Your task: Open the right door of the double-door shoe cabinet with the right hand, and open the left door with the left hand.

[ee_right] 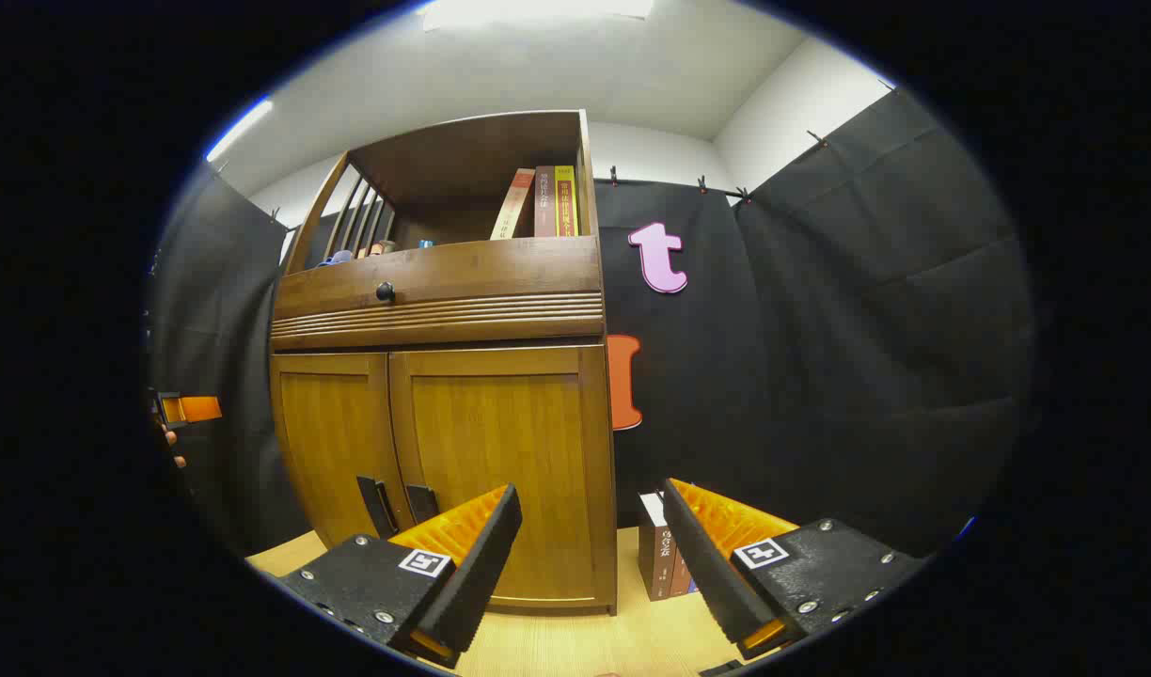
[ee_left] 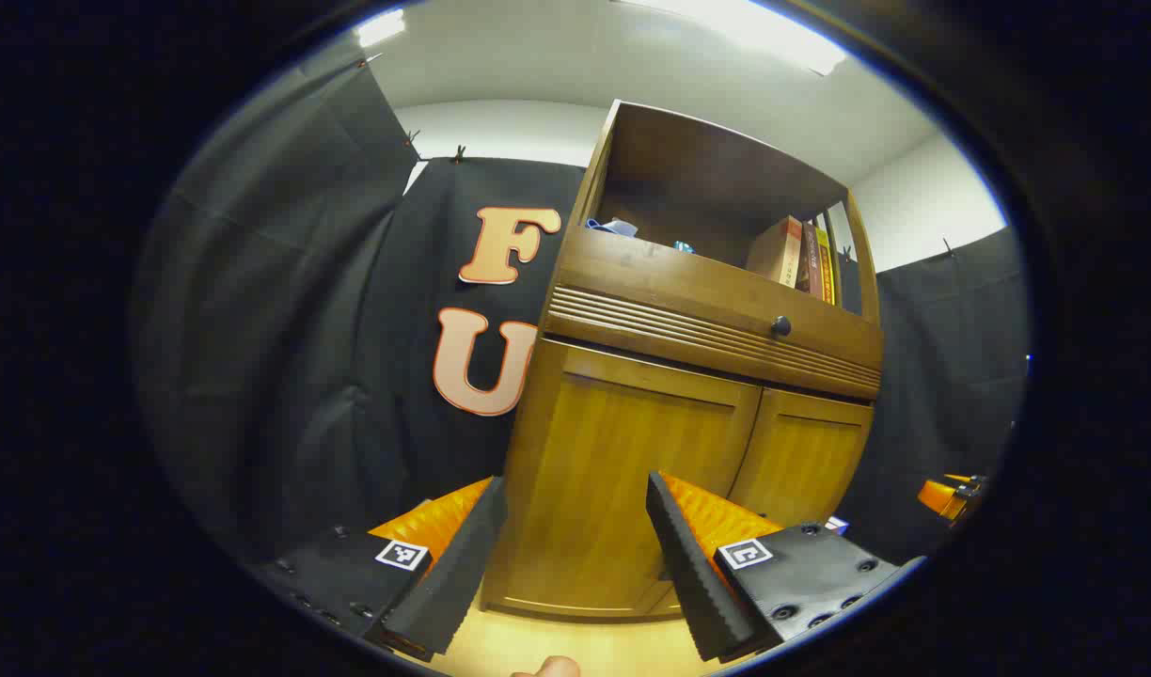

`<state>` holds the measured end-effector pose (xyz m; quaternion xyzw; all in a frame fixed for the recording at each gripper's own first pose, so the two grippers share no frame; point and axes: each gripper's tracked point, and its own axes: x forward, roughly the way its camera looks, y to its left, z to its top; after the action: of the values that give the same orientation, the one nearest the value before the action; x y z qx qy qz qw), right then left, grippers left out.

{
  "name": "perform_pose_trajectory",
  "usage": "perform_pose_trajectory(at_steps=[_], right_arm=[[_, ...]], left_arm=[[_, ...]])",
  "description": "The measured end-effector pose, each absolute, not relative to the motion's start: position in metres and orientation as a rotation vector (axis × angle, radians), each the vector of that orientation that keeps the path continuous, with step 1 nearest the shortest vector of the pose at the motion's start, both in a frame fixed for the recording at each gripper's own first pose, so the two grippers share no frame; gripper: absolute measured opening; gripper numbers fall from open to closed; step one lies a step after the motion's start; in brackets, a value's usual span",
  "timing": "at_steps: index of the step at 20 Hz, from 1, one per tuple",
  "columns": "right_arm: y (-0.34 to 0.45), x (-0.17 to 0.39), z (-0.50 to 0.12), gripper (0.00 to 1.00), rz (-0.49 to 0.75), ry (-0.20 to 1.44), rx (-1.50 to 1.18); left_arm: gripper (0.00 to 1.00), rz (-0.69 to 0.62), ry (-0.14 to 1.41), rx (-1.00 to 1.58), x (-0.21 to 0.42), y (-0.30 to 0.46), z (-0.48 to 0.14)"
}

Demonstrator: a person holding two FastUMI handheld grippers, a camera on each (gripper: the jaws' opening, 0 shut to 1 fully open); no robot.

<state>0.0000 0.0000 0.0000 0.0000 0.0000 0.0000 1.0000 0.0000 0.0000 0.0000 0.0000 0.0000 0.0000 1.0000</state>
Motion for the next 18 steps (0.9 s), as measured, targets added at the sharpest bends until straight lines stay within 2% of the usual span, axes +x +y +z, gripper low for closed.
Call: perform_pose_trajectory(at_steps=[3, 4, 8, 10, 12, 18], right_arm=[[0.003, -0.001, 0.003, 1.00, 0.003, -0.008, 0.002], [0.005, 0.000, 0.003, 0.94, 0.008, -0.005, 0.003], [0.010, 0.000, 0.002, 0.94, 0.007, 0.000, -0.015], [0.013, -0.001, 0.003, 0.94, 0.015, -0.002, -0.019], [0.014, -0.002, 0.004, 0.94, 0.019, -0.002, -0.015], [0.010, -0.003, 0.005, 0.94, 0.004, -0.004, -0.010]], left_arm=[[0.94, 0.051, -0.058, 0.042, -0.010, 0.015, 0.018], [0.94, 0.058, -0.069, 0.041, -0.013, 0.014, 0.021], [0.94, 0.036, -0.069, 0.014, -0.017, 0.011, 0.024], [0.97, 0.065, -0.093, 0.035, -0.020, 0.021, 0.030], [0.94, 0.091, -0.113, 0.073, -0.021, 0.025, 0.034], [0.94, 0.005, -0.065, 0.040, -0.023, 0.001, 0.020]])
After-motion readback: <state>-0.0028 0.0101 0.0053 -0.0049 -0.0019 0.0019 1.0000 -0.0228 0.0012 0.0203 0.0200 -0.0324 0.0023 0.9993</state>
